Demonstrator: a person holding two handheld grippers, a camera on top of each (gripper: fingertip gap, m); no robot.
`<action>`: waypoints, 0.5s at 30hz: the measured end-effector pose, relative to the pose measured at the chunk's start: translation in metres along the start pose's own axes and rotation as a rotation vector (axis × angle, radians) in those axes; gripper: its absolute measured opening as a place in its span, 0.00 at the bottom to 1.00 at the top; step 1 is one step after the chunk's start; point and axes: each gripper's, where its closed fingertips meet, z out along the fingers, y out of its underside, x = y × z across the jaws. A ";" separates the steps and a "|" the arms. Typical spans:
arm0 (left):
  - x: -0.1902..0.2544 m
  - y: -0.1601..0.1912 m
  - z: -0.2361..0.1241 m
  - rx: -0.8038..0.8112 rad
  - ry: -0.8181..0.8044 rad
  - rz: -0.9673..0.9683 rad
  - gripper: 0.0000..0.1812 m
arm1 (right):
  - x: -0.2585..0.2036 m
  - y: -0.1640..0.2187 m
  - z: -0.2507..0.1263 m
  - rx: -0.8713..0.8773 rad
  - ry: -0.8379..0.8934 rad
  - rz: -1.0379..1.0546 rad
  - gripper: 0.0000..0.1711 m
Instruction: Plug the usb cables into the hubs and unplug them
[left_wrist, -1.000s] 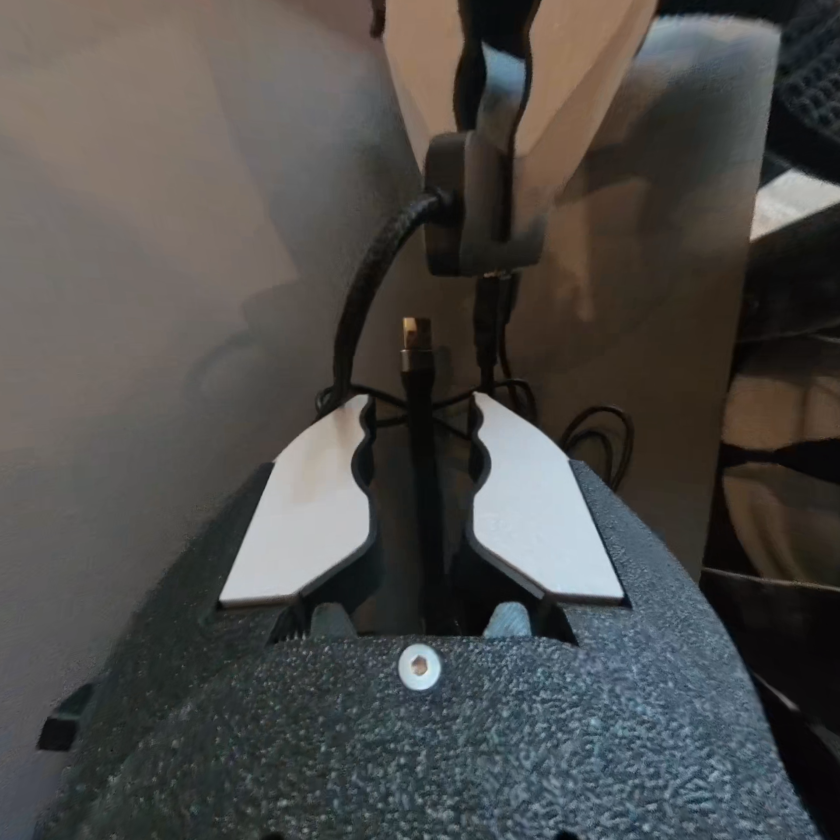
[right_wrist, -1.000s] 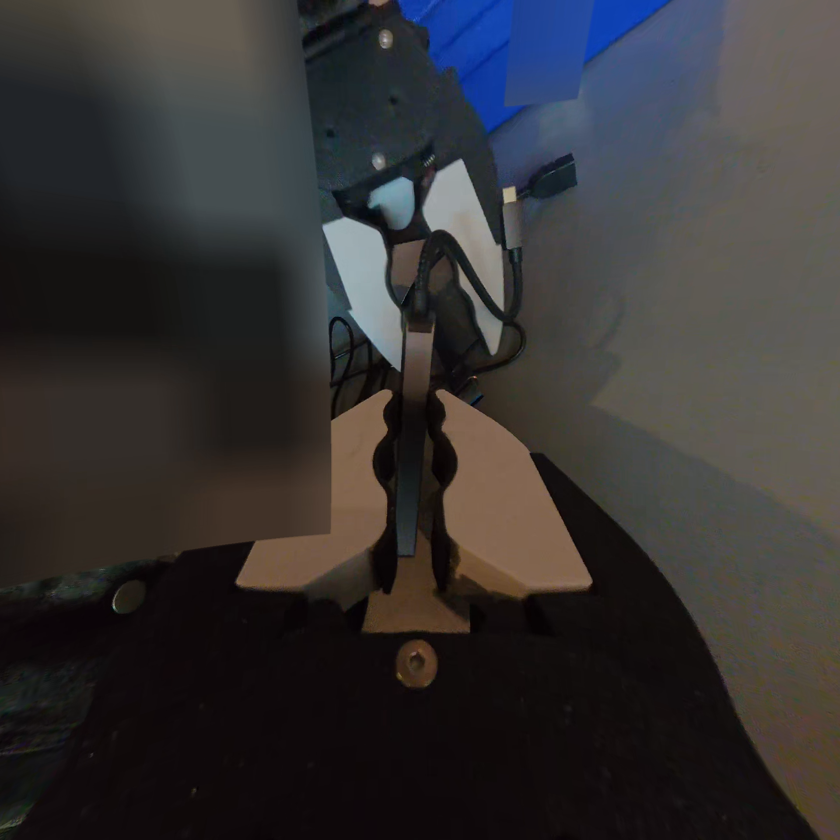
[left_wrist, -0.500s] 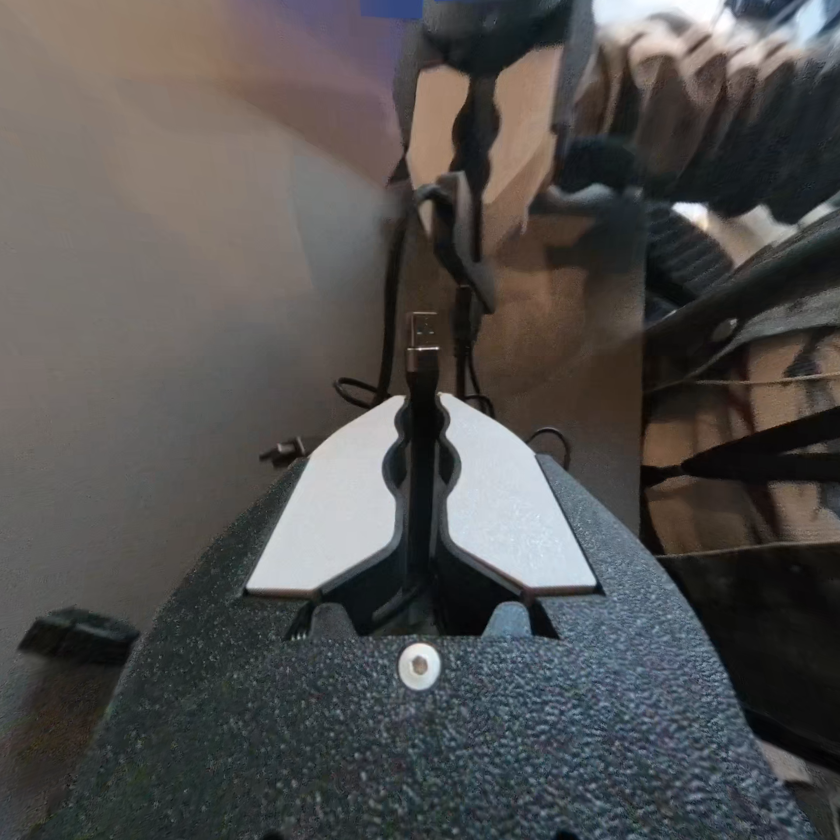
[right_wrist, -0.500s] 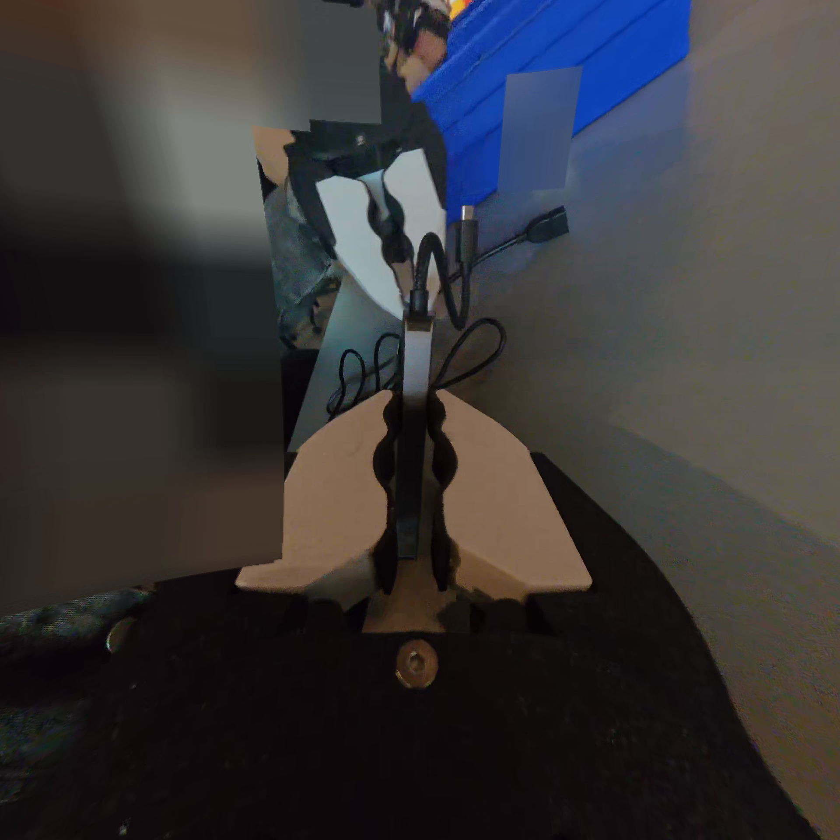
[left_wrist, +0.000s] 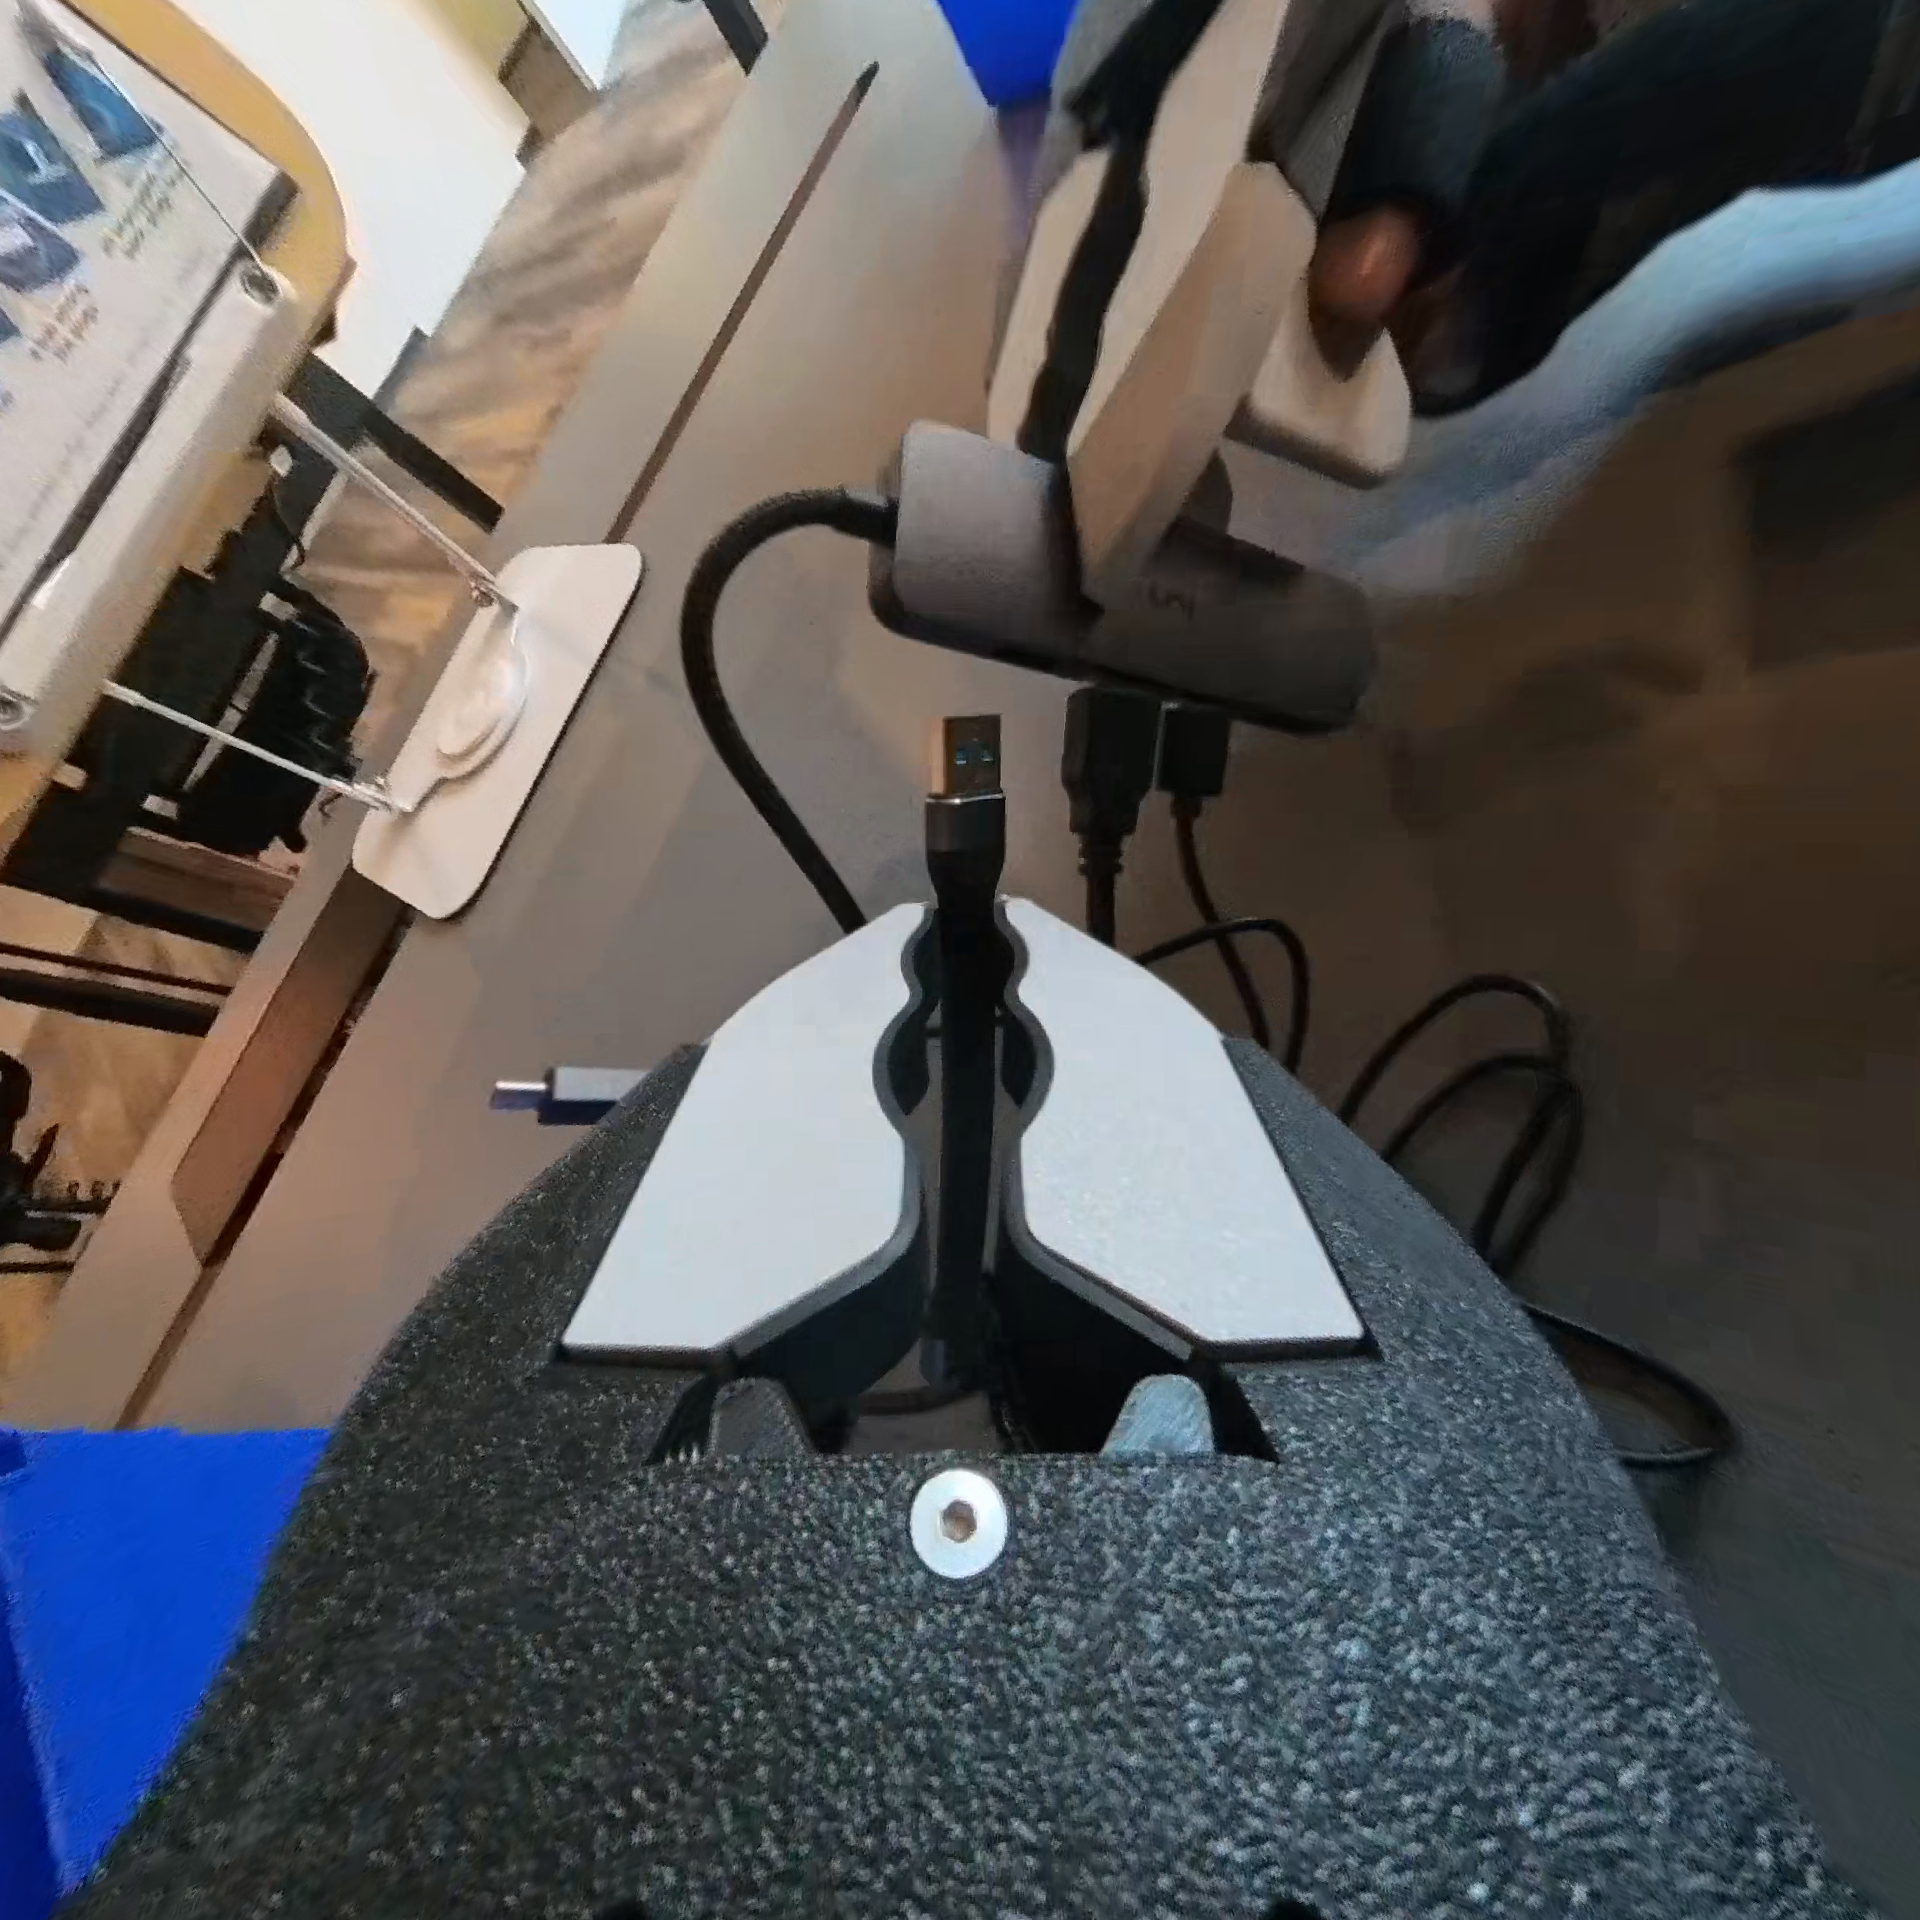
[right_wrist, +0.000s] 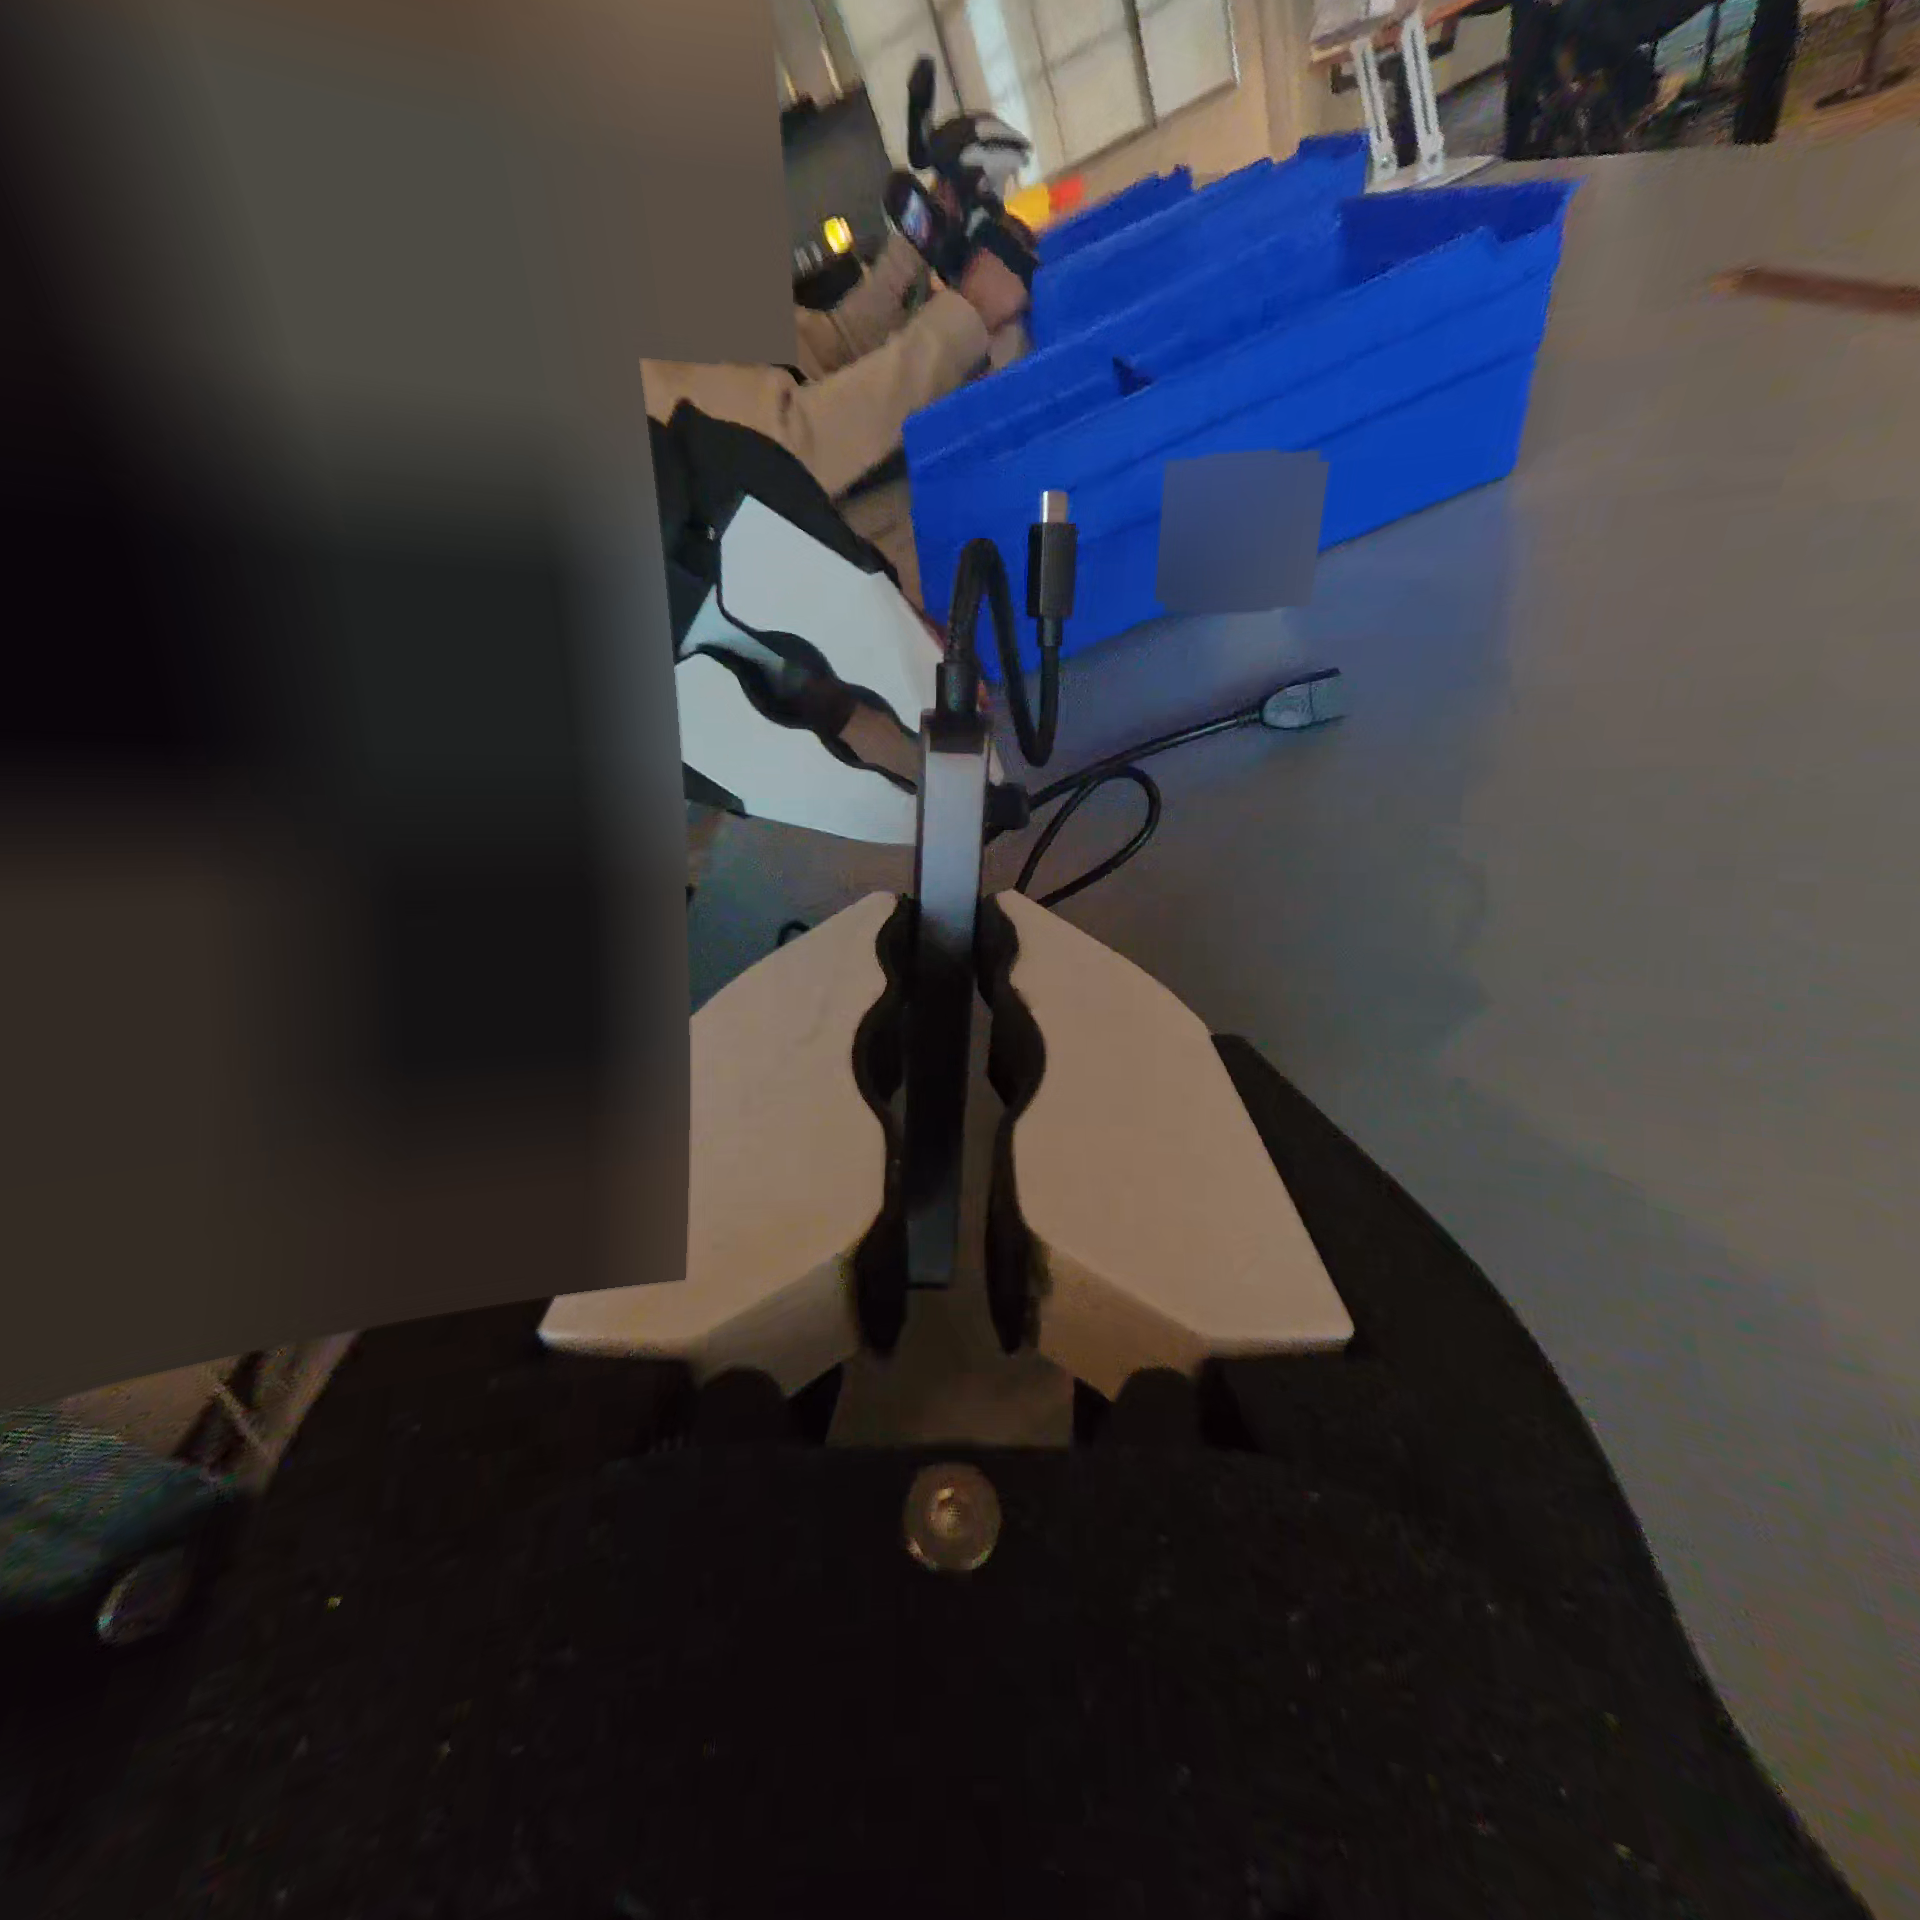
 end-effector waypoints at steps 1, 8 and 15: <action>-0.001 0.002 0.000 0.002 -0.003 -0.002 0.05 | -0.001 -0.001 0.002 -0.024 0.021 -0.039 0.06; -0.002 -0.001 -0.004 0.025 0.024 -0.017 0.05 | -0.004 -0.010 0.004 -0.037 0.024 -0.124 0.06; 0.002 -0.002 -0.005 -0.001 0.085 -0.022 0.05 | -0.012 -0.013 -0.002 0.114 -0.158 -0.032 0.06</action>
